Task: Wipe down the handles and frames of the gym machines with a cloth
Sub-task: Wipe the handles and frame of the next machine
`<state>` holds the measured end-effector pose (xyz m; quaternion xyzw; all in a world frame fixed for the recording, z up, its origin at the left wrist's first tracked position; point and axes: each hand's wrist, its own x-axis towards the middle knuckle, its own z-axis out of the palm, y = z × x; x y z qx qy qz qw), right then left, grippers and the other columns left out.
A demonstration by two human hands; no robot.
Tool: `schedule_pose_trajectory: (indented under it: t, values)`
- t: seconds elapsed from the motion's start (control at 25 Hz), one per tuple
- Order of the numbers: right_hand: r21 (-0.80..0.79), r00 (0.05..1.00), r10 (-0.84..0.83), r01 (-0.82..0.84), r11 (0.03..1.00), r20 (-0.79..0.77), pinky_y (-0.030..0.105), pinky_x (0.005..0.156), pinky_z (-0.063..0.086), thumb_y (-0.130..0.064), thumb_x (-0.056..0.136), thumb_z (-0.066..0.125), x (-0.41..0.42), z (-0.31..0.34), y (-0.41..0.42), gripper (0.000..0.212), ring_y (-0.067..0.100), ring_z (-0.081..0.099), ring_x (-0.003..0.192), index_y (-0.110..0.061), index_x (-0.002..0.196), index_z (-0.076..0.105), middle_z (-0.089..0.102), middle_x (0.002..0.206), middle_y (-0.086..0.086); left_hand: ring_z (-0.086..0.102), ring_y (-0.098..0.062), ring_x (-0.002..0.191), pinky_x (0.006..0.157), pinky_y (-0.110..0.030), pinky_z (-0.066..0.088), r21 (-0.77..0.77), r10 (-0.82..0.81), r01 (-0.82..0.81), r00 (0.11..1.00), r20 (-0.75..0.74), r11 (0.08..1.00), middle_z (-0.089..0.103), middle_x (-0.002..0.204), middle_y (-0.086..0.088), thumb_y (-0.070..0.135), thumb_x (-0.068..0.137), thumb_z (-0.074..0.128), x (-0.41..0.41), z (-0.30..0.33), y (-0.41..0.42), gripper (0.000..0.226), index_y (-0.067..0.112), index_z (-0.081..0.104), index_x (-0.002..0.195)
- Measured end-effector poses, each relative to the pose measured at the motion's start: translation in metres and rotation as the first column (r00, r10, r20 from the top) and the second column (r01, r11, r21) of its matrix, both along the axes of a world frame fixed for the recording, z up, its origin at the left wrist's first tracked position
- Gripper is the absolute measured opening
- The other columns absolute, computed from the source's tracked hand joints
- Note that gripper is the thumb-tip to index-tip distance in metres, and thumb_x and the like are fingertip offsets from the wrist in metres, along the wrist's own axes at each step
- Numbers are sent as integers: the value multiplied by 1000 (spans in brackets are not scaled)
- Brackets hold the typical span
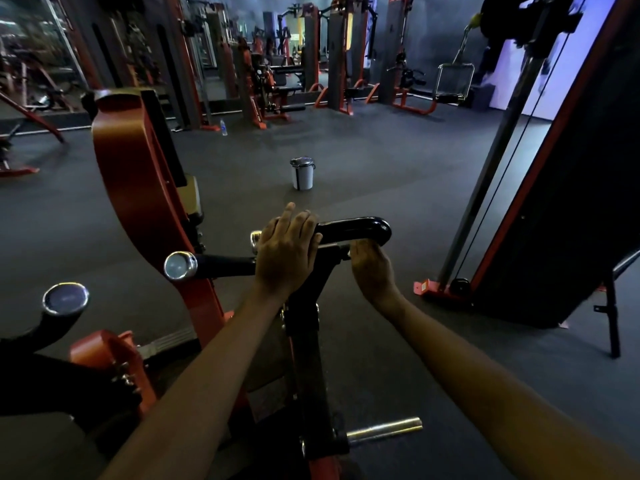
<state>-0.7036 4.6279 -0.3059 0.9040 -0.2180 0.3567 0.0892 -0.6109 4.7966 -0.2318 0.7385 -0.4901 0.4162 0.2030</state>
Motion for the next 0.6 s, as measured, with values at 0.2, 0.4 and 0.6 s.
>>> schedule_pose_trajectory:
  t: [0.2,0.4,0.6]
  values:
    - [446,999,-11,-11,895,48,44,77,54,9,76,58,38,9,32,16,38,65,82,9,89,67,66,85,24,56,-33,121,91,-38,37,-13,1,0,1000,31,1000,66,114,-8,28,100,34,0,3,0,40,8,66,113]
    - [161,992,121,-126,979,43,38,103,41,6,89,37,-44,-68,14,38,30,55,118,4,123,55,56,127,21,54,-32,123,92,-38,38,6,0,0,1000,-5,1000,65,116,-8,32,103,22,0,1,-1,50,9,65,114]
    - [787,595,-676,-616,-37,434,15,50,39,-3,93,48,-21,0,20,21,6,44,59,-12,74,52,48,71,3,54,-32,123,91,-39,40,-19,6,-6,1000,6,1000,66,116,-8,32,103,22,0,1,-2,51,9,66,113]
